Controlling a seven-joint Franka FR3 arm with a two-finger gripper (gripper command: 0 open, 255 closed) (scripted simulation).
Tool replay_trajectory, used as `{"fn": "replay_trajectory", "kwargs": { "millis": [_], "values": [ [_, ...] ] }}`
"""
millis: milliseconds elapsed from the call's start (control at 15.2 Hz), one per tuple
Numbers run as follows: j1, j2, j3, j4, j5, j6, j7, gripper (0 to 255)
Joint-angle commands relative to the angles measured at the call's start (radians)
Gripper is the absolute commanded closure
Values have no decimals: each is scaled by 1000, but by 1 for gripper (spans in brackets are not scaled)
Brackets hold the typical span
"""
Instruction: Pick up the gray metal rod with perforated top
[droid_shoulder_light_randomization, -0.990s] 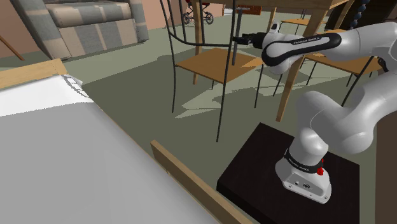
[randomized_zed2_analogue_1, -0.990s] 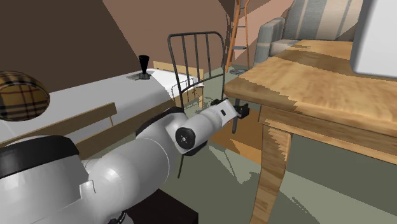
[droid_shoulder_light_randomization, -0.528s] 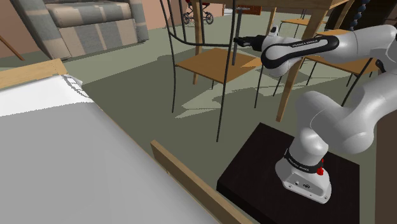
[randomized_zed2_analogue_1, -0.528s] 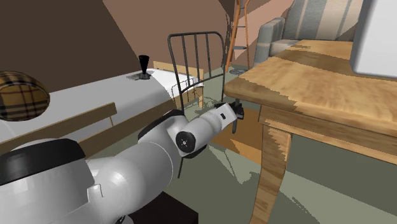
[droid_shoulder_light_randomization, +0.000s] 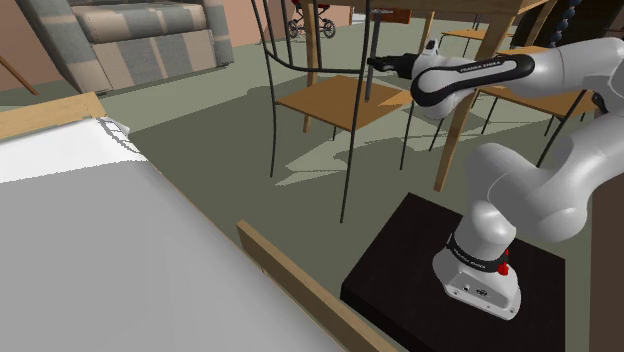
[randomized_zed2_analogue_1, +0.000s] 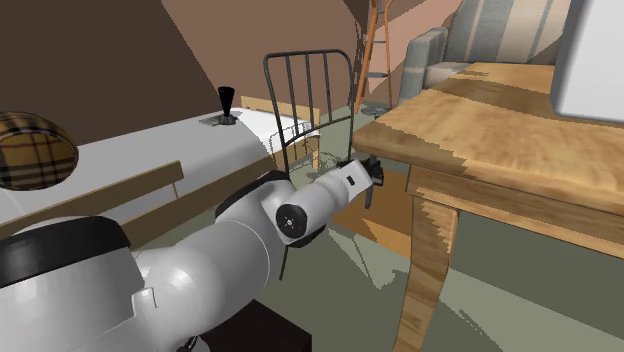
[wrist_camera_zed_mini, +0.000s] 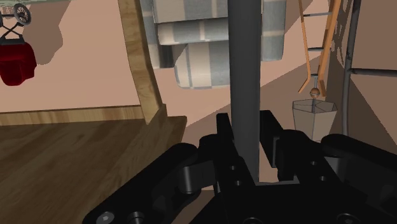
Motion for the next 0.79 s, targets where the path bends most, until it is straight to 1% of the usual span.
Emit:
{"fn": "replay_trajectory", "kwargs": {
  "millis": [0,726],
  "values": [
    [-16,8,29,8,11,-18,13,255],
    [-106,46,192,69,74,-131,84,255]
  ]
}}
